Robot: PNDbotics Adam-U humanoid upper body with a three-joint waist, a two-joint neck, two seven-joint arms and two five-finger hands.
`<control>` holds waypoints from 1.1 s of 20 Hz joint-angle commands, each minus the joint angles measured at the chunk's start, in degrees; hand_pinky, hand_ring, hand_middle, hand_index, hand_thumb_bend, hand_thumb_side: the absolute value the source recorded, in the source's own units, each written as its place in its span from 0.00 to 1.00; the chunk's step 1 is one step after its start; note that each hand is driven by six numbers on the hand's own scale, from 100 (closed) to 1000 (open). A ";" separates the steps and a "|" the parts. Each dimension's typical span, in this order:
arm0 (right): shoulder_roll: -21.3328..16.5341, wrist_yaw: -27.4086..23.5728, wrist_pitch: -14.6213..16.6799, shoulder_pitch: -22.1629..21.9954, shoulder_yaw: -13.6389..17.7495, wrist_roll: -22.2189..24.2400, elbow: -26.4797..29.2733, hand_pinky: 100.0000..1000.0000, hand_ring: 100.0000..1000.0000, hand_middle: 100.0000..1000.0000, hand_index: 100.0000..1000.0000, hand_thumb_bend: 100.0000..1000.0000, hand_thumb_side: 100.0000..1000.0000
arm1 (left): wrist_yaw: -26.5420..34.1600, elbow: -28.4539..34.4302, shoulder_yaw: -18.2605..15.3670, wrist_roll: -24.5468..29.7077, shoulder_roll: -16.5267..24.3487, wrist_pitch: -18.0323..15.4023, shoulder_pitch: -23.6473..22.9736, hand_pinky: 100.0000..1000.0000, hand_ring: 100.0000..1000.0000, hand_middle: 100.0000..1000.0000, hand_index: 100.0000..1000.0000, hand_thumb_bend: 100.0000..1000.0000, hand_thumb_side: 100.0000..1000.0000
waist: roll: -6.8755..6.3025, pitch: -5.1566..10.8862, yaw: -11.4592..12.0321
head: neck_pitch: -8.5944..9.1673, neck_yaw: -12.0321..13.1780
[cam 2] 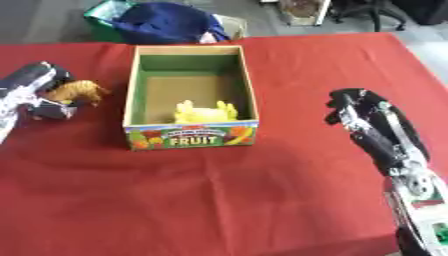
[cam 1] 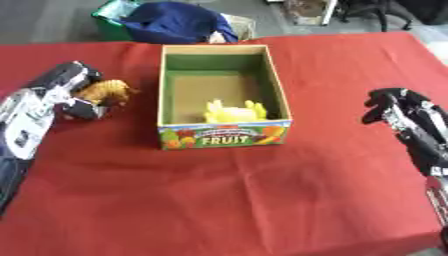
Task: Pick up objects on the table and place them in the box.
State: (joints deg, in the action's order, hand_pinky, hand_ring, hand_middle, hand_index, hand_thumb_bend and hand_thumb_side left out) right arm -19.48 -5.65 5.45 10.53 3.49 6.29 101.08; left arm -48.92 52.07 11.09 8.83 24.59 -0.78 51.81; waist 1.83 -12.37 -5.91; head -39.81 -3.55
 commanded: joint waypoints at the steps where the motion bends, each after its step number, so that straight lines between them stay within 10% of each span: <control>1: -0.70 0.06 0.02 0.26 0.43 -0.07 0.58 0.53 0.48 0.53 0.67 0.00 0.47 | 0.75 0.60 -0.66 -4.00 0.53 0.58 1.49 0.52 0.38 0.30 0.47 0.00 0.13 | 0.00 1.10 0.03 | -0.41 -0.12; 13: -0.80 0.13 0.08 -0.03 0.54 -0.12 0.55 0.53 0.48 0.53 0.67 0.00 0.47 | 7.70 16.35 -0.02 -1.48 3.60 1.93 4.64 0.52 0.36 0.26 0.43 0.00 0.16 | -0.01 1.43 0.24 | -0.54 -0.32; 22: -0.45 -0.05 0.02 -0.11 0.13 0.35 0.48 0.53 0.48 0.53 0.67 0.00 0.47 | 3.66 15.44 2.92 -0.18 -3.42 0.45 10.52 0.53 0.37 0.27 0.45 0.00 0.14 | 0.24 1.70 -0.45 | -0.57 0.35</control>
State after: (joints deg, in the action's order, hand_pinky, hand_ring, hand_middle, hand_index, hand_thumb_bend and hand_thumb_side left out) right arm -19.30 -5.66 5.41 10.08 3.46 6.48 101.06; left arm -44.17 67.41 13.78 8.68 21.78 0.15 60.66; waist 1.95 -11.82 -6.32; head -40.24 -3.42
